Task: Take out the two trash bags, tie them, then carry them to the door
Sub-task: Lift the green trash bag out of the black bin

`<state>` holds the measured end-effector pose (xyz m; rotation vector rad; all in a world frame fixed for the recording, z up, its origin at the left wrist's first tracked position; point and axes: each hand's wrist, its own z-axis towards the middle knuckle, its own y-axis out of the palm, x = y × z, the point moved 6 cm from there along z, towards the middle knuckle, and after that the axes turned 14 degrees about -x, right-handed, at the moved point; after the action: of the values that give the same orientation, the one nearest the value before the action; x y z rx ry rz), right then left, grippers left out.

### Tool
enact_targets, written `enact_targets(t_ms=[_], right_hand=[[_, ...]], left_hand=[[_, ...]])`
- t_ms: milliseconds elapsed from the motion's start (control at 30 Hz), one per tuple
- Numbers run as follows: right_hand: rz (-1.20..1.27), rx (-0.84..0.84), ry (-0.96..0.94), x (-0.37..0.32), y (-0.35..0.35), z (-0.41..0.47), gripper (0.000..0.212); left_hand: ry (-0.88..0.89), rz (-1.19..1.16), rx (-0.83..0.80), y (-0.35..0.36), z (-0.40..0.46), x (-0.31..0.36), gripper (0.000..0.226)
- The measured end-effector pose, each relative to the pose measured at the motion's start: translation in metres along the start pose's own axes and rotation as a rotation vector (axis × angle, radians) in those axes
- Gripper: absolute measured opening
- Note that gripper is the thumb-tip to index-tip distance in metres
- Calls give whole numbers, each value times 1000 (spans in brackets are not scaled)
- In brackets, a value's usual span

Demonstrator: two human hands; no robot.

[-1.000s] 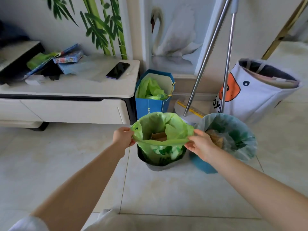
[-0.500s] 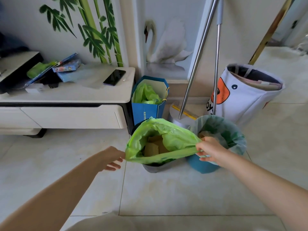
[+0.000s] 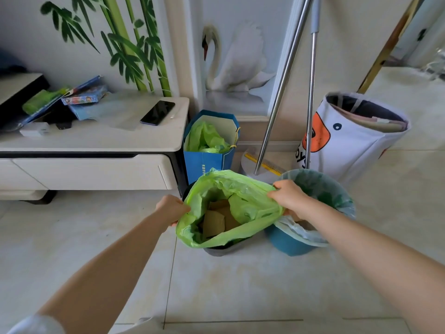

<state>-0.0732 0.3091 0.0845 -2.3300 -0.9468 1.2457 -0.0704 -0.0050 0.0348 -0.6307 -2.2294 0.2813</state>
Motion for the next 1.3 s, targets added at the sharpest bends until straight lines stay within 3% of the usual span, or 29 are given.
enact_targets(t_ms=[167,400,633,1000,1100,1300], right_hand=[[41,106,-62,-21,-24,2,17],[138,388,-115,-49,-81,-32,18],[126,543,-242,-87,-128,-91,21],[261,707,-395,-101,-171,-216,22],[344,726,-420,-95,-176,-249,32],[463,741,-404,-67,-170,-290,23]], left_hand=[[135,-54,168,-22,-10,36,10],[300,-84,279,-60,-42,71,13],[482,-185,401,-94,-111,116,21],[657,-209,595,-132,-242,142,13],[686,-238,604,-140,-268,137,13],[697,-276,594,-139,-304,107,22]])
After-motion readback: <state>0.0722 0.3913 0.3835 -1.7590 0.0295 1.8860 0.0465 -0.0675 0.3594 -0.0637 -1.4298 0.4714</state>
